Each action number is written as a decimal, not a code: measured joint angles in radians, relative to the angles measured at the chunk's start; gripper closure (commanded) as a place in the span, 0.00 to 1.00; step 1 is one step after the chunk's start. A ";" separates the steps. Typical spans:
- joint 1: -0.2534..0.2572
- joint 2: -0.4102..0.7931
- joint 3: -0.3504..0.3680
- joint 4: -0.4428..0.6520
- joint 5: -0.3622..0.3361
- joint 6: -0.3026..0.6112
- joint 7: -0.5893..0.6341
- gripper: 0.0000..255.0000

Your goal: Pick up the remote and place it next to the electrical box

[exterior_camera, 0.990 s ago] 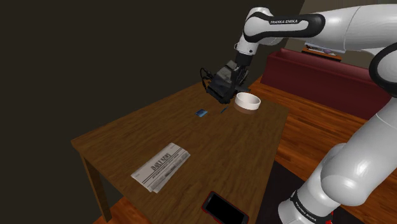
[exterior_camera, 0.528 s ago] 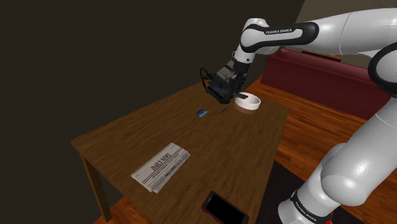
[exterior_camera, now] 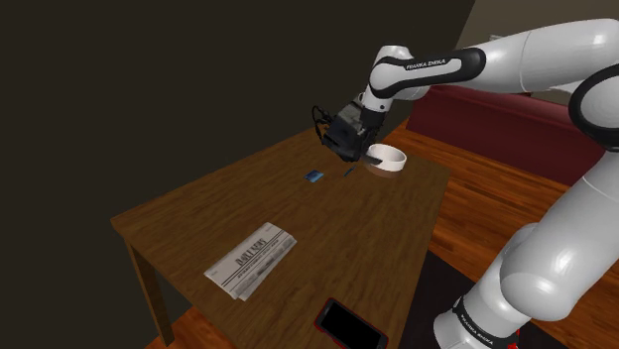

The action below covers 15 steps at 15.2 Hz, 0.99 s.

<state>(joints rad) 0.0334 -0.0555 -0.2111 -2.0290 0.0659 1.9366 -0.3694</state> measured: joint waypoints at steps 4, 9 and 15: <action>-0.001 0.012 -0.001 -0.041 0.004 0.053 -0.007 1.00; -0.001 0.039 -0.002 -0.080 0.013 0.118 -0.016 1.00; 0.000 0.069 -0.001 -0.131 0.024 0.196 -0.026 1.00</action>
<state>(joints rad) 0.0338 0.0130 -0.2118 -2.1596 0.0896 2.1330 -0.3949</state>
